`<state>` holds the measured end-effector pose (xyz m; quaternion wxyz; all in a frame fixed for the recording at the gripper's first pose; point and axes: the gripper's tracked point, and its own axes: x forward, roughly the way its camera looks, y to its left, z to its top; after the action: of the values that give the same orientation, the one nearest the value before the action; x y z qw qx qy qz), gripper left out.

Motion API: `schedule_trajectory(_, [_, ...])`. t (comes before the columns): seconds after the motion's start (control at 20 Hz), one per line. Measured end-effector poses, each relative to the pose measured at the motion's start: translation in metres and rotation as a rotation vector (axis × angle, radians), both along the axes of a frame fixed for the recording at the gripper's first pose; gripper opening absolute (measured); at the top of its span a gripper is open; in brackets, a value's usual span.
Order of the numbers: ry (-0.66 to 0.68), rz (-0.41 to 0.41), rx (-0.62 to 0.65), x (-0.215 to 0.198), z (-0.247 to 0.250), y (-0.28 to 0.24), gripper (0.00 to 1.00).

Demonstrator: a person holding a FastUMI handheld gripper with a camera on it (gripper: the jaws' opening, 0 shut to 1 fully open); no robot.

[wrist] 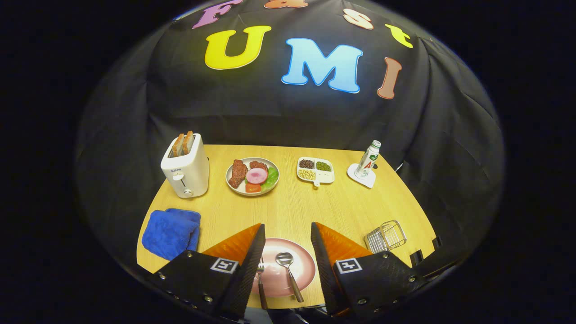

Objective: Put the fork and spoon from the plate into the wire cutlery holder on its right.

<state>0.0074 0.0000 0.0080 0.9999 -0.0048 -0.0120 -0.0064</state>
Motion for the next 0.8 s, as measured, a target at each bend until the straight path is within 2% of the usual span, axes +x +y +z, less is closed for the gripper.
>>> schedule_trajectory(0.35, [0.133, -0.039, 0.014, 0.025, -0.034, -0.006, 0.64])
schedule_trajectory(0.55, [0.259, -0.071, 0.0, 0.045, -0.071, -0.015, 0.64])
schedule_trajectory(0.8, [0.411, -0.071, 0.0, 0.068, -0.124, -0.015, 0.64])
